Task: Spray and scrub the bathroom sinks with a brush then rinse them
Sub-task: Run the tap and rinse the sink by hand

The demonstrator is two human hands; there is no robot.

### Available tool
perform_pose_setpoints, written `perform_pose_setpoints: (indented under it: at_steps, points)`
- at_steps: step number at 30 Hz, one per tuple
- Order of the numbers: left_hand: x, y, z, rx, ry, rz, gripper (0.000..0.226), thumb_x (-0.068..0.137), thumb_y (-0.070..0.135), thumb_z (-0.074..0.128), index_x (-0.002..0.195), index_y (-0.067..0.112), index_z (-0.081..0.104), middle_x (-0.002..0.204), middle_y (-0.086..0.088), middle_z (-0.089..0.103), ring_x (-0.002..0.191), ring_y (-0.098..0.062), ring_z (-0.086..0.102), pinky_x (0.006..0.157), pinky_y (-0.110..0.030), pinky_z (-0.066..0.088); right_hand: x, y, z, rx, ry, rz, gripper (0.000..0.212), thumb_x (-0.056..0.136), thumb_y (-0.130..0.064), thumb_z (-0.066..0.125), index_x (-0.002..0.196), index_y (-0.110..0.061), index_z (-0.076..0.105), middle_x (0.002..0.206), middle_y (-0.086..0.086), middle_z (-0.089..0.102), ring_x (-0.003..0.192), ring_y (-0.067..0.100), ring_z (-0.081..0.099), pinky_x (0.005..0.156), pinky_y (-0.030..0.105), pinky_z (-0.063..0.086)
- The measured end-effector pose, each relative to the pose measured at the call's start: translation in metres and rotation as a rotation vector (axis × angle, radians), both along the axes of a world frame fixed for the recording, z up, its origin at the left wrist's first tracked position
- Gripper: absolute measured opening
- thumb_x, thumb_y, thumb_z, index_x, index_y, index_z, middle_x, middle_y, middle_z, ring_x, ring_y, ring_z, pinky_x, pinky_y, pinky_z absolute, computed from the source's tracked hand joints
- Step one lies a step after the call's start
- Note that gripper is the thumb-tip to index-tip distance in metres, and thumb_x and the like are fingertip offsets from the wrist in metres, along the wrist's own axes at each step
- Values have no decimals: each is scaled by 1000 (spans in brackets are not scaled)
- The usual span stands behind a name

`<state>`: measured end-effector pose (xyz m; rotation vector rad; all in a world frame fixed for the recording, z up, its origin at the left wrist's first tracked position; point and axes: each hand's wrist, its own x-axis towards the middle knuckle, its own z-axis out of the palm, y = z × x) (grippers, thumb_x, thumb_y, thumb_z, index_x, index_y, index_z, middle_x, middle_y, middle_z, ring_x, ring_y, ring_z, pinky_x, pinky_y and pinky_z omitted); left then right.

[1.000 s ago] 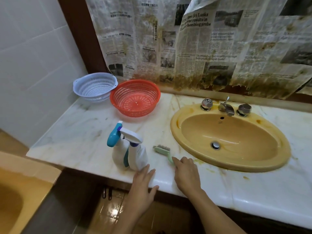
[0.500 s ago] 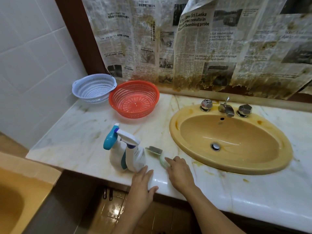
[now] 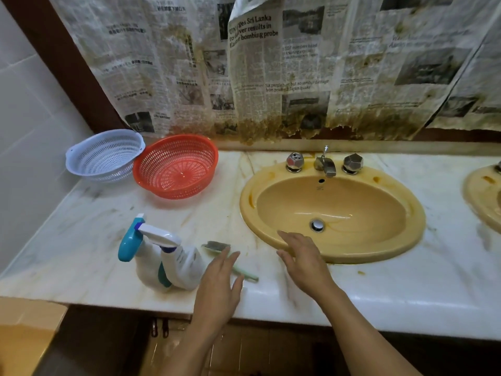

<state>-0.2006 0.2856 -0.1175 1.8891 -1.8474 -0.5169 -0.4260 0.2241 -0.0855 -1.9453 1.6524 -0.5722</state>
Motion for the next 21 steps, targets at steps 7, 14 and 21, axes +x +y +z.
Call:
perform_pose_setpoints:
  at_steps: [7,14,21]
  points:
    - [-55,-75,9,49,-101,-122,58,101,50,57,154,36,41,166,6,30,153,-18,28,125,-42,22,-82,-45,14,-45,-10,-68,48,101,-30,61,148,-26,51,145,-3,55,138,18,41,112,29,32]
    - [-113,-153,-3,333,-423,-306,62,103,67,22,157,40,34,168,8,28,157,-22,13,125,-56,-2,-175,-115,28,-84,62,-151,50,102,-30,59,150,-23,49,146,2,54,136,22,42,106,28,31]
    - [-123,-169,-22,281,-586,-302,77,92,65,4,123,44,71,137,25,61,146,-12,37,120,-62,-10,-226,-216,27,-12,103,-230,57,101,-29,60,154,-23,41,150,8,46,138,27,42,112,41,37]
